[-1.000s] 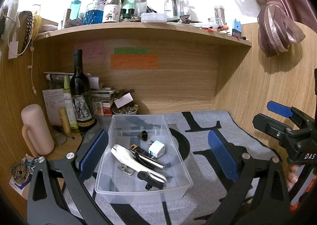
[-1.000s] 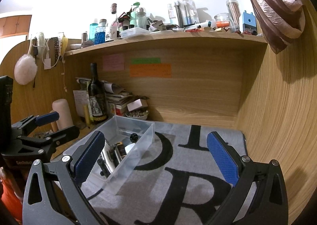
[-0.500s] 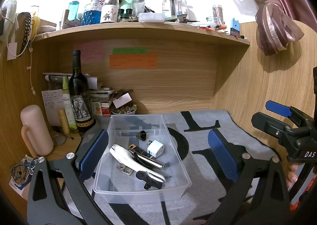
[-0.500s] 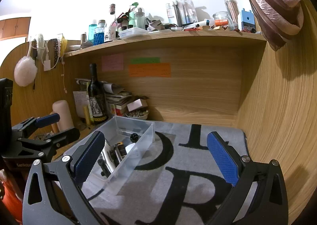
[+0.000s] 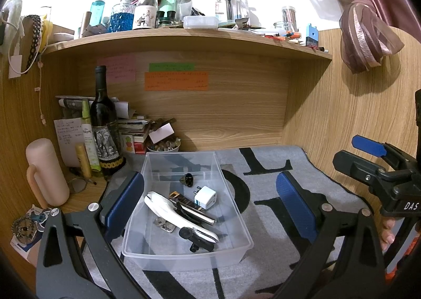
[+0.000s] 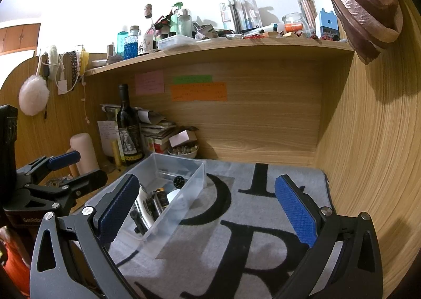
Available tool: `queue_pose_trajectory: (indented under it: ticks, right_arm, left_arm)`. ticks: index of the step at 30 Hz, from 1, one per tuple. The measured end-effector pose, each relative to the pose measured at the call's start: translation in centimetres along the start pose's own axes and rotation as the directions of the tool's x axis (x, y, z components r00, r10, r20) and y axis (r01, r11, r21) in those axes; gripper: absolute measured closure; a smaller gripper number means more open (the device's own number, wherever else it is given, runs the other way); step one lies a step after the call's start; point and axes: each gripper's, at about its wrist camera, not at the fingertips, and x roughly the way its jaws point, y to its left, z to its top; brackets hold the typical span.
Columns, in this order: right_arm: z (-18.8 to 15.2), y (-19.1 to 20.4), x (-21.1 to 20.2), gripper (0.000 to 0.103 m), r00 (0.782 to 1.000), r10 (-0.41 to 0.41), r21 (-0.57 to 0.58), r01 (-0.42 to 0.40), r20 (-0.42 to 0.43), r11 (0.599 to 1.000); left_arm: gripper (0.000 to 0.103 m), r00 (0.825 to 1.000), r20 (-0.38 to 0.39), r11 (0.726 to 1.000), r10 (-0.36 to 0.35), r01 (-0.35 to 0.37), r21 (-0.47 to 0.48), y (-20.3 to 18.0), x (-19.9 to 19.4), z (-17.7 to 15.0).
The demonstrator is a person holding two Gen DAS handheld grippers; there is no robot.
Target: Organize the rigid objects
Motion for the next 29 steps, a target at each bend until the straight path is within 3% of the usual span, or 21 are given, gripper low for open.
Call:
queue_pose_trajectory:
  ticks: [8,29]
  right_arm:
    - [-0.2,0.8,0.1,0.0,0.999,-0.029,0.016,0.029,-0.016,0.999]
    - [-0.7,1.4,1.5,0.0,0.996,-0.065,0.06,0.068,-0.065,0.996]
  left_arm:
    - [0.001,1.0,0.012,1.0,-0.009,0.009,-0.003,-0.4,0.3,-0.2]
    - [0.001,0.997,-0.042,0.998,-0.06,0.059,-0.022,0.0,2.3,-0.4]
